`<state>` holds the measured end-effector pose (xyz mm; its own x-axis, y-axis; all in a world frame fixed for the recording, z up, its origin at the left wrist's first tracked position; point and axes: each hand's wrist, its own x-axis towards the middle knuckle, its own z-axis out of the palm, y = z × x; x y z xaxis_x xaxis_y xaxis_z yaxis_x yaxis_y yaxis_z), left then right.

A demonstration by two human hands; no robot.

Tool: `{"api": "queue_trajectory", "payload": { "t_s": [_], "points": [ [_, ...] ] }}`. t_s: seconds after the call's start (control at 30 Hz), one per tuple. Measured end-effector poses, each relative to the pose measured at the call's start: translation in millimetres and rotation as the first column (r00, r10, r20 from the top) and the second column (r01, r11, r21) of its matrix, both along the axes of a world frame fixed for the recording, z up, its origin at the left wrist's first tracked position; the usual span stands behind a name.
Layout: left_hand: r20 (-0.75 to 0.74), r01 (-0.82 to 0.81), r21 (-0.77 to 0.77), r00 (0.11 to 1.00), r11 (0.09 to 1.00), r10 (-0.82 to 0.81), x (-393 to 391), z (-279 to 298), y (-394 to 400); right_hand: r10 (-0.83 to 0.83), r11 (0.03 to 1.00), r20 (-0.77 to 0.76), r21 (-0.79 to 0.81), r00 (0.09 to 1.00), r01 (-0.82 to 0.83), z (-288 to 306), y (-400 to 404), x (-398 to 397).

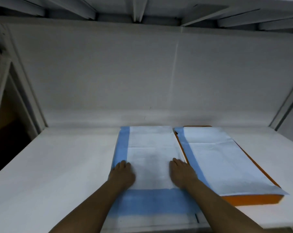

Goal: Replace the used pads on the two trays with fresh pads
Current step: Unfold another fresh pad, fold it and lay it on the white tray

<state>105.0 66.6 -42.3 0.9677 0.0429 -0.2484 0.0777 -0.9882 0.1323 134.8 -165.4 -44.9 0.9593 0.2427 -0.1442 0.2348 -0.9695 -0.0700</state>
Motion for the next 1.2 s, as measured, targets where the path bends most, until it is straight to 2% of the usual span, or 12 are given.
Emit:
{"api": "queue_trajectory", "payload": {
  "t_s": [0.03, 0.1, 0.2, 0.3, 0.43, 0.6, 0.67, 0.73, 0.87, 1.03, 1.13, 1.2],
  "points": [
    [0.054, 0.03, -0.018, 0.998, 0.999, -0.029, -1.8, 6.2, -4.2, 0.025, 0.999, 0.013, 0.023, 1.0, -0.025, 5.0, 4.4, -1.0],
    [0.063, 0.196, -0.062, 0.979, 0.979, -0.192, -23.5, 14.5, -21.8, 0.124, 0.984, 0.002, 0.132, 0.992, -0.123, 11.0, 9.9, -24.7],
    [-0.053, 0.338, -0.137, 0.936, 0.931, -0.347, -57.9, 15.5, -42.6, 0.181, 0.96, -0.096, 0.235, 0.979, -0.155, 15.5, 14.9, -64.3],
    [-0.118, 0.259, -0.147, 0.954, 0.955, -0.277, -76.9, 11.8, -35.3, 0.171, 0.968, -0.154, 0.212, 0.973, -0.137, 12.0, 0.7, -80.9],
    [-0.125, 0.217, -0.036, 0.967, 0.975, -0.22, -88.3, 14.9, -19.9, 0.135, 0.986, -0.159, 0.118, 0.978, -0.116, 14.8, -24.1, -92.8],
    [-0.125, 0.172, 0.057, 0.978, 0.983, -0.164, -98.8, 15.3, -8.1, 0.121, 0.992, -0.021, -0.03, 0.992, -0.122, 19.8, -28.6, -103.9],
    [-0.067, 0.16, 0.086, 0.986, 0.983, -0.155, -103.9, 17.1, -8.2, 0.166, 0.983, 0.064, -0.085, 0.984, -0.16, 15.7, -24.5, -106.6],
    [0.011, 0.157, 0.103, 0.987, 0.982, -0.159, -108.7, 16.5, -8.1, 0.209, 0.975, 0.075, -0.089, 0.975, -0.202, 14.2, -20.4, -111.4],
    [0.077, 0.146, 0.149, 0.984, 0.978, -0.159, -118.5, 9.3, 4.6, 0.22, 0.968, -0.023, -0.114, 0.975, -0.222, 20.2, -22.8, -117.2],
    [0.013, 0.238, 0.208, 0.969, 0.949, -0.246, -125.3, 11.1, 17.1, 0.269, 0.944, 0.014, -0.202, 0.963, -0.261, 10.3, -32.2, -109.7],
    [-0.056, 0.266, 0.247, 0.964, 0.932, -0.26, -122.9, 17.6, 14.3, 0.361, 0.916, 0.129, -0.232, 0.923, -0.326, 11.8, -35.6, -103.3],
    [-0.022, 0.298, 0.259, 0.953, 0.919, -0.303, -120.1, 22.2, 9.8, 0.402, 0.902, 0.129, -0.228, 0.906, -0.368, 16.7, -34.4, -101.3]
  ]
}}
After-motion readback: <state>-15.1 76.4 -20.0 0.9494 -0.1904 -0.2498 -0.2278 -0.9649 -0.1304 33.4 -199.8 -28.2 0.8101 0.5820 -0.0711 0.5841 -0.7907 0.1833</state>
